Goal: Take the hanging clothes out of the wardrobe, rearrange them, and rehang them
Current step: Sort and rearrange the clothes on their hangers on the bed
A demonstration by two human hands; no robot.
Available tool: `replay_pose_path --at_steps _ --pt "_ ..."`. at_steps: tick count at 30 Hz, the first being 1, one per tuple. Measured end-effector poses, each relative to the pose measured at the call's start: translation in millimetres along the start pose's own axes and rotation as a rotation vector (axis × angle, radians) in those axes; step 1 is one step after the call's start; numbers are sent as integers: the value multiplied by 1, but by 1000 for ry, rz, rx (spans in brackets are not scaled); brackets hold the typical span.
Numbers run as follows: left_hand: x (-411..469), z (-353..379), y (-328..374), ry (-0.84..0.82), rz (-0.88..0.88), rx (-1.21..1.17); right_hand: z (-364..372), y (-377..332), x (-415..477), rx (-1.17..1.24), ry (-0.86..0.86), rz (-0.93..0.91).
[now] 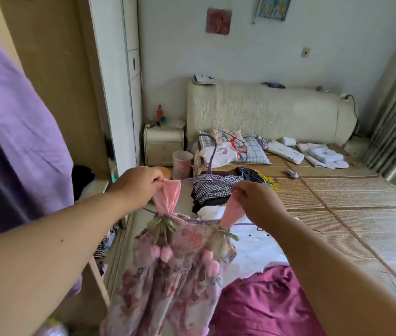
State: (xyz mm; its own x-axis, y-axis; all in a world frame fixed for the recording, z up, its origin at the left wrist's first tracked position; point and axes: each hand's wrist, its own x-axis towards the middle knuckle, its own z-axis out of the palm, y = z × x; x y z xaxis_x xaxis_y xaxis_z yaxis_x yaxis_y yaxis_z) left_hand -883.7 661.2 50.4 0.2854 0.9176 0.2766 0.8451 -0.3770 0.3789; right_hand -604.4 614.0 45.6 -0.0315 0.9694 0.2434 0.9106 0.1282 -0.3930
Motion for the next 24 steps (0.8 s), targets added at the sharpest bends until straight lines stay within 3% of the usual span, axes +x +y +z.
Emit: replay_pose_path --at_steps 10,15,24 --pt "99 33 -56 48 -24 184 59 5 89 42 81 91" --pt "190 75 -98 -75 -27 222 99 45 175 104 -47 66" --pt "382 152 -120 -172 -1 327 146 141 327 246 -219 213"
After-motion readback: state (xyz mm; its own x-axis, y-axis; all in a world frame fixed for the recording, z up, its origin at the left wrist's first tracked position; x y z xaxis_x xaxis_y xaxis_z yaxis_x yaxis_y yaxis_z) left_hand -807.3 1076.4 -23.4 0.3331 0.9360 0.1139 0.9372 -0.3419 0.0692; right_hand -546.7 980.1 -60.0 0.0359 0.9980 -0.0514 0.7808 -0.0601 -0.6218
